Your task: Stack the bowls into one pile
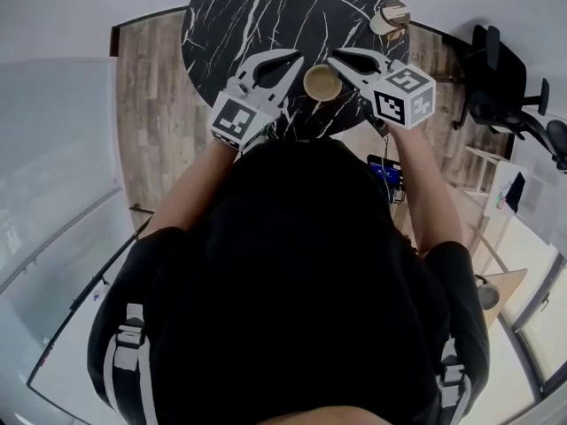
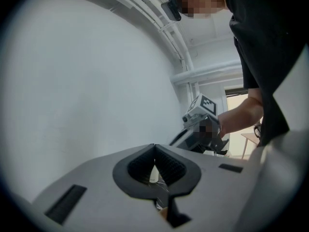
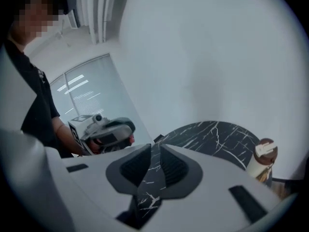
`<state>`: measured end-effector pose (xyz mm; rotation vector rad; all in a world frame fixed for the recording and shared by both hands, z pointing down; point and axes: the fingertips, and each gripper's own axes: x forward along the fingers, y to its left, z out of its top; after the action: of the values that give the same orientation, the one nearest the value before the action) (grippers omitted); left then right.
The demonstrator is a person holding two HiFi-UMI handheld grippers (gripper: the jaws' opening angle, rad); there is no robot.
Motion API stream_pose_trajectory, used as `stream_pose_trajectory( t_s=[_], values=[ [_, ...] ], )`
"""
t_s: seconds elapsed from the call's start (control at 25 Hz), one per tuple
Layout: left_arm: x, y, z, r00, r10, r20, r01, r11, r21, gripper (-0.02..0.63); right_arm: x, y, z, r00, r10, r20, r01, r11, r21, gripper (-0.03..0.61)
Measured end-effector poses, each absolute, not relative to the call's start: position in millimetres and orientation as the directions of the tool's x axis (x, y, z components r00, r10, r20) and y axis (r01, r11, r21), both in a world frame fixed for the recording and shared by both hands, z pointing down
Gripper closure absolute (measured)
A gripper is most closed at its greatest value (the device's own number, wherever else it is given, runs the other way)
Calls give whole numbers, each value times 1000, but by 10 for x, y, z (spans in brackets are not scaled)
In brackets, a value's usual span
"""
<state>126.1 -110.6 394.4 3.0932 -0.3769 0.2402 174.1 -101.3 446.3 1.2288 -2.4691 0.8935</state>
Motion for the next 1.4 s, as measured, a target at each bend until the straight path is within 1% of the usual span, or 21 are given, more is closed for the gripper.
stream_pose_trajectory(
  t_s=[0.16,0.24,0.36,0.44,0.56,0.8,1.4],
  values=[
    [1275,-1112,3892,961,-239,140,-241,-971,-4,609,1681,-989,4076,-638,-687,347,-768,532,-357,522],
    [1281,-1111,3859,962,-239,130,-241,-971,0,609,1693,-975,3940,-634,-718,288,-771,556,-310,547],
    [1284,-1110,3804,963,-244,115,-247,-969,7,609,1720,-947,3797,-633,-745,212,-768,569,-293,552],
    [1297,-1098,3749,964,-245,106,-247,-969,5,609,1729,-915,3742,-629,-752,196,-773,577,-264,575],
    [1319,-1066,3660,967,-241,86,-242,-970,1,609,1723,-863,3681,-617,-767,175,-785,584,-208,577],
    [1322,-948,3524,973,-225,52,-226,-974,1,609,1606,-706,3609,-618,-773,141,-785,599,-156,577],
    [1317,-863,3461,977,-209,39,-209,-978,-2,609,1600,-672,3591,-510,-853,114,-860,504,-77,577]
  ],
)
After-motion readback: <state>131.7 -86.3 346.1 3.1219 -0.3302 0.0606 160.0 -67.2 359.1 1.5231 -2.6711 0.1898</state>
